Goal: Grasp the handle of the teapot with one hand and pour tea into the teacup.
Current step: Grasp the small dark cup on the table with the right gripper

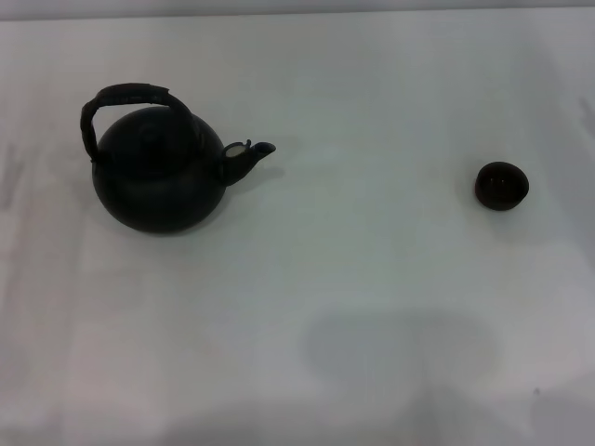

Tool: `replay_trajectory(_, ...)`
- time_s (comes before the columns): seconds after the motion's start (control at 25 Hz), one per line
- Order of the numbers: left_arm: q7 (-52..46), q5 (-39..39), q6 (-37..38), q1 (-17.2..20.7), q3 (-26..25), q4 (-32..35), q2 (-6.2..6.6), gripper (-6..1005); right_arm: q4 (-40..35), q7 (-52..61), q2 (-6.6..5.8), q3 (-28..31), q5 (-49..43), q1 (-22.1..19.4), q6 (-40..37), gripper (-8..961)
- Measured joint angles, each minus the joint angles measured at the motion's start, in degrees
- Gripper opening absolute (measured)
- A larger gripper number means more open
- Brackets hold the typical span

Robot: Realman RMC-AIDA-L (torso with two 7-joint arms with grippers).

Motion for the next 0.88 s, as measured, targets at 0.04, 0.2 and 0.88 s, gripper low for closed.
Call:
replay_trajectory(0.04, 0.0, 0.0, 0.0, -0.2, -0.1, -0.1, 0.0, 880, 0.0, 0.0, 0.0, 0.0, 0.0, 0.0, 0.0, 843)
replay_trajectory(0.2, 0.0, -0.1, -0.1, -0.3, -0.1, -0.2, 0.05, 880, 0.0, -0.1, 0.0, 0.0, 0.0, 0.0, 0.1, 841)
replay_trajectory(0.88, 0.0, -0.1, -0.7, -0.4, -0.2, -0.2, 0.03, 881, 1.8, 1.2, -0.54, -3.4, 0.7, -0.1, 0.4, 831)
